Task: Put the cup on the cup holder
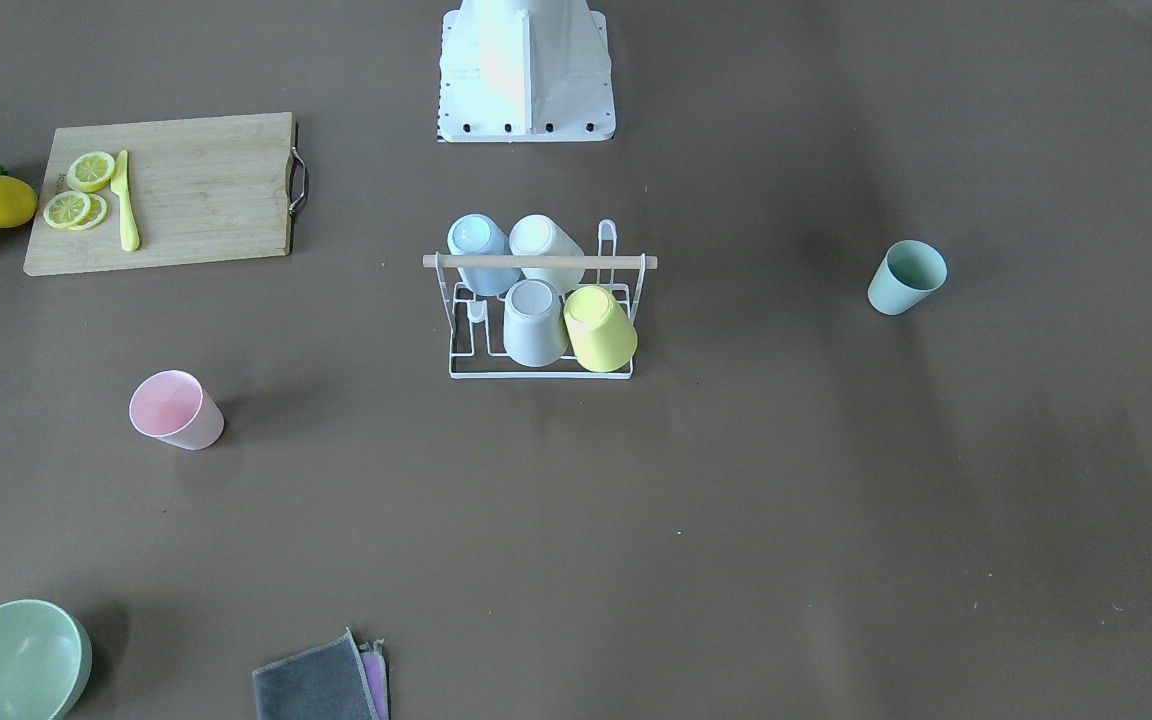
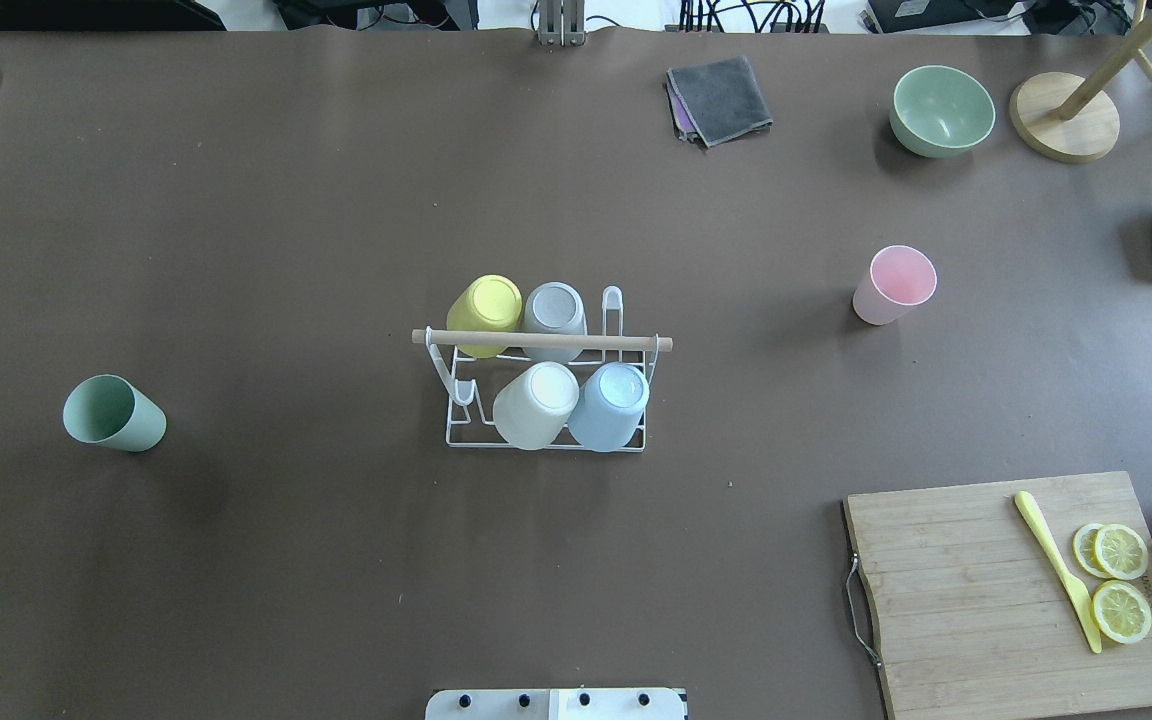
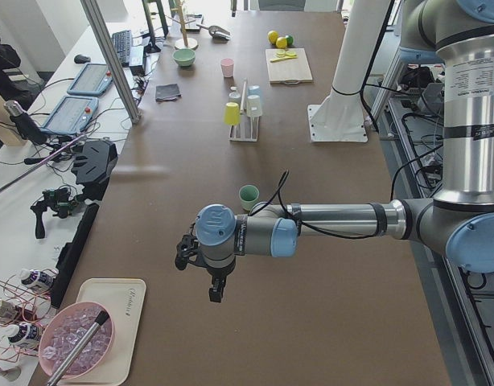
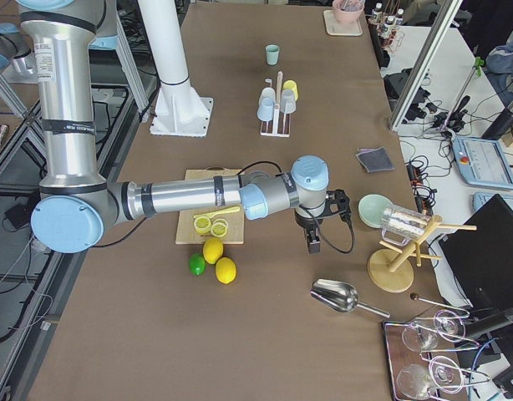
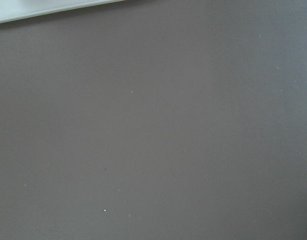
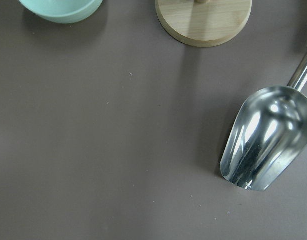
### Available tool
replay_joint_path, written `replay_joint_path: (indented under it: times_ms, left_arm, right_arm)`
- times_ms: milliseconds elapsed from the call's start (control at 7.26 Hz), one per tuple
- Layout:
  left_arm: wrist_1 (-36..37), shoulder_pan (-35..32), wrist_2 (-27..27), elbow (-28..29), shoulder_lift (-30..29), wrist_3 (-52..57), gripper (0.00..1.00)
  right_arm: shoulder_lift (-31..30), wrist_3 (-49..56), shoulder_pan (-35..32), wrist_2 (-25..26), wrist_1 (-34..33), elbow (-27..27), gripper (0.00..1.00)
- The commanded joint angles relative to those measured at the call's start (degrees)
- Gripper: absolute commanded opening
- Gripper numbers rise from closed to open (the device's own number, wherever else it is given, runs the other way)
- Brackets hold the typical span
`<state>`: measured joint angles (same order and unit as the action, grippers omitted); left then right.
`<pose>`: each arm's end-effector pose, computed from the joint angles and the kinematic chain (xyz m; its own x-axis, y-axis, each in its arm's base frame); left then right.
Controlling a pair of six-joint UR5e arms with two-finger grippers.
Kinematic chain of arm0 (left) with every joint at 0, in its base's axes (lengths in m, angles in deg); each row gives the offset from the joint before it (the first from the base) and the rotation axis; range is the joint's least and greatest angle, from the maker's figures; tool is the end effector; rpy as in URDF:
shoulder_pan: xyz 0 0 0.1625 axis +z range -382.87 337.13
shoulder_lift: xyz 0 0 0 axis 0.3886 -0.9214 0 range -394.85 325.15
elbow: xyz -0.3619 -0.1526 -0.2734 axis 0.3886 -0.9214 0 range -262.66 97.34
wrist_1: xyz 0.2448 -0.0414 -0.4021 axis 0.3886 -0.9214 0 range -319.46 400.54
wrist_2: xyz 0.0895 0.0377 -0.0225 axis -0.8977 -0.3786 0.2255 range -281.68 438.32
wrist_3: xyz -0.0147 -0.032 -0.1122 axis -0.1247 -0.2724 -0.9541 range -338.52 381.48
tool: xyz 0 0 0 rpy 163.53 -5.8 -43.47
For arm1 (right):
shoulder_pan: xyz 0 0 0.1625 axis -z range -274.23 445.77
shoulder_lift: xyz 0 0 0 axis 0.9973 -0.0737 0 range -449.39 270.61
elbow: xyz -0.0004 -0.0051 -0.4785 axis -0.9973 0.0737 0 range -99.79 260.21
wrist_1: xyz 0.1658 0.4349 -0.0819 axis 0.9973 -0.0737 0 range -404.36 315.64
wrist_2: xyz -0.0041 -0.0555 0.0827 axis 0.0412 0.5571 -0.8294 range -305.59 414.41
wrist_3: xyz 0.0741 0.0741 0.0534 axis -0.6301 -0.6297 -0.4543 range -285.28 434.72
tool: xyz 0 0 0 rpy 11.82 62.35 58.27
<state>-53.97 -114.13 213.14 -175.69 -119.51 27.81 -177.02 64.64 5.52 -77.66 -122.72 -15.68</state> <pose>-0.0617 -0.5101 0.7368 0.7078 0.1215 -0.6959 -0.0563 0.9917 0.1158 -0.0465 -0.5926 0.6237 0.7102 -0.1829 0.6798 0.0354 0.9737 0.2250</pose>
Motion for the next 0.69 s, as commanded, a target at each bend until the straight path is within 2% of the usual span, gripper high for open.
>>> replay_joint_path:
  times_ms: [0, 138, 413, 551]
  left_arm:
    - [0.8, 0.1, 0.0, 0.4, -0.8, 0.0, 0.98]
    - [4.0, 0.6, -0.1, 0.0, -2.0, 0.1, 0.98]
    - [13.9, 3.4, -0.4, 0.5, -9.3, 0.3, 0.98]
    - [17.3, 6.2, -3.0, 1.0, -13.2, 0.4, 0.98]
  right_arm:
    - [7.3, 0.0, 2.2, 2.7, -9.5, 0.0, 1.00]
    - [11.1, 0.0, 3.9, 4.3, -13.8, 0.1, 1.00]
    - [13.5, 0.0, 7.6, 7.7, -14.7, 0.1, 1.00]
    - [13.7, 0.8, 9.7, 7.9, -14.8, 0.3, 1.00]
